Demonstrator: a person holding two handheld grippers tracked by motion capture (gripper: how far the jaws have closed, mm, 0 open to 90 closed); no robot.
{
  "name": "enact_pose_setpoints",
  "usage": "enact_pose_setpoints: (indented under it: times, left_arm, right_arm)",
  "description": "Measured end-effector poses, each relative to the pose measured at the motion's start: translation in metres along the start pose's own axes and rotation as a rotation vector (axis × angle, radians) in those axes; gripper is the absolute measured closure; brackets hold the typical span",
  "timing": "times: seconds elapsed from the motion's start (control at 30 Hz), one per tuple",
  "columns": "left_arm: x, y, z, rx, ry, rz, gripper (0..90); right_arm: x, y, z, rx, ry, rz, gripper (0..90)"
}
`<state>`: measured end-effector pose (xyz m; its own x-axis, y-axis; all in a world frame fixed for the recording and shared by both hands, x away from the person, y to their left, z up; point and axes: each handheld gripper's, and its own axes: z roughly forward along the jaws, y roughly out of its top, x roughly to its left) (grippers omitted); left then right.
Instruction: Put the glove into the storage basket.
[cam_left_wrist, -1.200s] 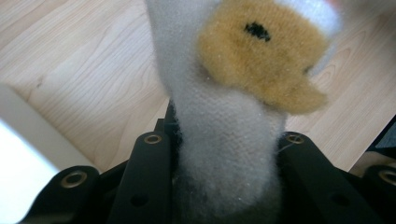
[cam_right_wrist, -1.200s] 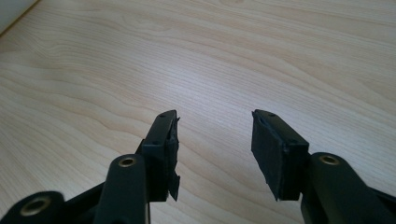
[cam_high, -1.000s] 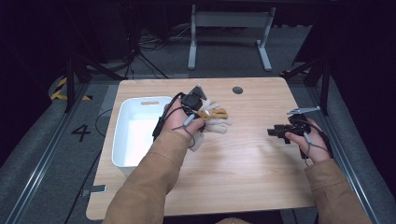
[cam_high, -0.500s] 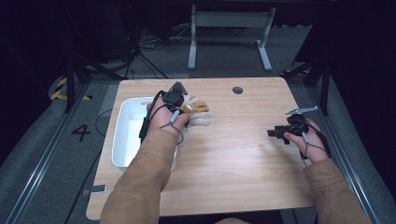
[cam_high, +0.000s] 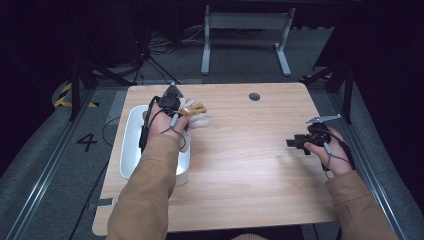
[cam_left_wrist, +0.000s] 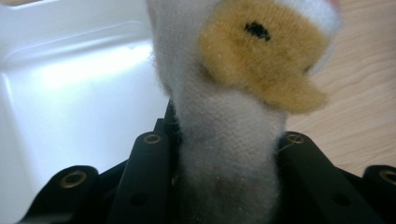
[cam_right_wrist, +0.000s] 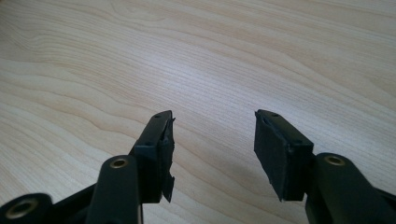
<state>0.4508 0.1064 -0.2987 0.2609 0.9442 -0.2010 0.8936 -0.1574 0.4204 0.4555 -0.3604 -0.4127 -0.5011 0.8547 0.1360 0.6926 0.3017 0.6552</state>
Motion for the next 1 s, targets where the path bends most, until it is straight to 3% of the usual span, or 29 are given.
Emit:
enact_pose_setpoints:
  times: [0.17,0.5,0.73,1.0]
  left_arm:
    - [0.008,-0.004,-0.002,0.001,0.014,-0.024,68.2]
    - [0.032,-0.008,-0.002,-0.029,0.018,-0.125,68.0]
    - [0.038,-0.011,-0.003,-0.012,0.034,-0.18,67.7]
    - [0.043,-0.013,0.005,0.0,0.039,-0.212,67.8]
  right_arm:
    - [0.002,0.0,0.0,0.005,-0.008,-0.01,47.2]
    - [0.002,-0.001,0.001,0.013,-0.007,-0.01,47.3]
    - [0.003,-0.002,0.003,0.023,-0.008,-0.015,47.2]
    - [0.004,-0.003,0.004,0.026,-0.008,-0.022,47.3]
